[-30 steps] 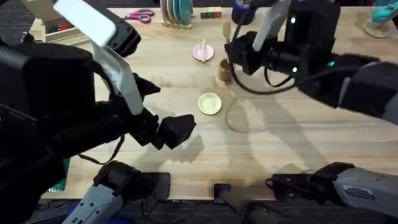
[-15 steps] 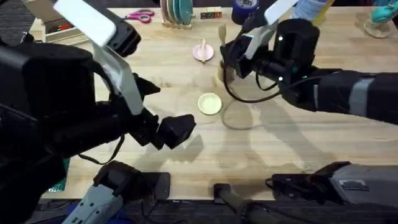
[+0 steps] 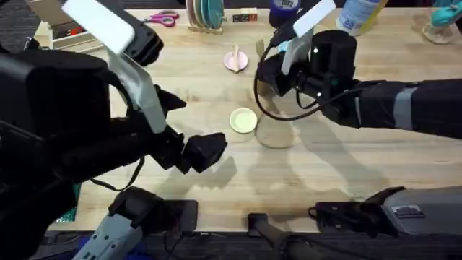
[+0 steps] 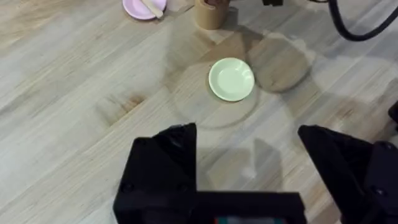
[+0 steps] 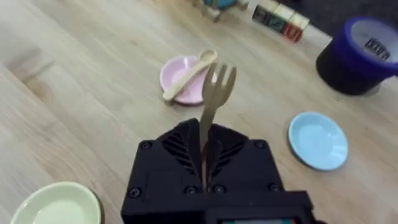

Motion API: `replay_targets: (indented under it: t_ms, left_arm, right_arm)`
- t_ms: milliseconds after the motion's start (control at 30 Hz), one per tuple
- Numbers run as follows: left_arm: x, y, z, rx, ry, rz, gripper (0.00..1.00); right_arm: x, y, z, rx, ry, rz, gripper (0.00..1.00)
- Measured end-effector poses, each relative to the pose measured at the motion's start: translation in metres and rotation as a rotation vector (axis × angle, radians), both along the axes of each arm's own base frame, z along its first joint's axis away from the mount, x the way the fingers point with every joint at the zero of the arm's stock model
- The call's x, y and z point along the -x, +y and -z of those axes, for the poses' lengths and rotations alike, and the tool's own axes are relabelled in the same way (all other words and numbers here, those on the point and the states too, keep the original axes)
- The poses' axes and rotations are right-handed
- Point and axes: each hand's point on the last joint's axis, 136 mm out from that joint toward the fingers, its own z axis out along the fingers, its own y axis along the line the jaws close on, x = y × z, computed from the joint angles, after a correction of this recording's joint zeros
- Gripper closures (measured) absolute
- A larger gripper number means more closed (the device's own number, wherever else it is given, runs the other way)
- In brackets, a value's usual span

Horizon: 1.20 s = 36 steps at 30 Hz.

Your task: Pick up a utensil and set it on the pink plate, then put the other utensil in the container.

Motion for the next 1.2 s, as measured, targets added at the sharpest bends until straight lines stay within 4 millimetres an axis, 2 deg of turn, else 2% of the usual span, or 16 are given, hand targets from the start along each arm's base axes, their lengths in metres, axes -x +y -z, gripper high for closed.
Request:
replay_targets:
  t_ms: [433,567,833,1000,1033,1133,1200]
  left_arm:
    - [0.000,0.000,0.000,0.000,0.000,0.000,0.006]
    - [0.000,0.000,0.000,0.000,0.000,0.000,0.006]
    - [0.000,0.000,0.000,0.000,0.000,0.000,0.006]
    - [0.000,0.000,0.000,0.000,0.000,0.000,0.006]
    - [0.000,0.000,0.000,0.000,0.000,0.000,0.006]
    - [0.000,0.000,0.000,0.000,0.000,0.000,0.006]
    - [0.000,0.000,0.000,0.000,0.000,0.000,0.006]
  right_arm:
    - [0.009,-0.004,0.020,0.036,0.083,0.005,0.967]
    - [0.009,-0.004,0.020,0.035,0.082,0.004,0.832]
    - [0.000,0.000,0.001,-0.002,0.006,0.004,0.752]
    - [-0.004,0.002,-0.009,-0.051,-0.018,0.021,0.621]
    - [-0.004,0.002,-0.009,-0.060,-0.012,0.026,0.562]
    - [-0.004,0.002,-0.016,-0.081,-0.016,0.033,0.329]
    - [-0.003,0.002,-0.028,-0.099,-0.037,0.036,0.060]
